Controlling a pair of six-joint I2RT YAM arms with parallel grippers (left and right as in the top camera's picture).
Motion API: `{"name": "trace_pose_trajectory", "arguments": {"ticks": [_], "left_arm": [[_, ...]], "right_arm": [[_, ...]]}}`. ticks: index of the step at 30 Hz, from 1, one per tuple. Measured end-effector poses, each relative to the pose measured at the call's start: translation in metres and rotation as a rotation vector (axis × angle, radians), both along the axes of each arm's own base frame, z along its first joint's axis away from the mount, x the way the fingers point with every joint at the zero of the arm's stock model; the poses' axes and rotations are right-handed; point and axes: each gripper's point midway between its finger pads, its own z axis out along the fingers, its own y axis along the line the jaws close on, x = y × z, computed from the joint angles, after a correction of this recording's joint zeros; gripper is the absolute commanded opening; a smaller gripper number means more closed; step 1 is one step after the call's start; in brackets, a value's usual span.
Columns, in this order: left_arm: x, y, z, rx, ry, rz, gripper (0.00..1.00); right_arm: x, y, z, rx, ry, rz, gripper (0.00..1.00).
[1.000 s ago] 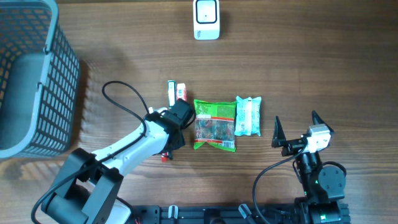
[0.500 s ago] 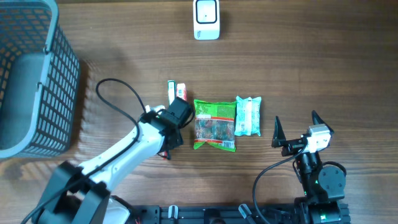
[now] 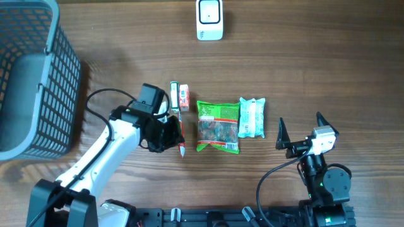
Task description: Scan the item barcode
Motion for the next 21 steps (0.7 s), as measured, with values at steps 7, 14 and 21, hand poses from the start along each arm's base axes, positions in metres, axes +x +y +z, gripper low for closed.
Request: {"name": "trace_pose_trajectory", "arguments": {"ticks": [7,14,21], "left_arm": [[-0.015,-0.01,-0.014,-0.103,-0.022,-0.092,0.04],[-0.022,-0.011,-0.035,-0.137,-0.058,-0.111,0.18],[-0.013,0.012,-0.05,0.028,-0.103,-0.091,0.34]], "right_arm": [[0.0,0.0,0.0,0.0,0.0,0.0,1.0],[0.0,0.0,0.0,0.0,0.0,0.0,1.0],[0.0,0.0,0.0,0.0,0.0,0.0,1.0]]}}
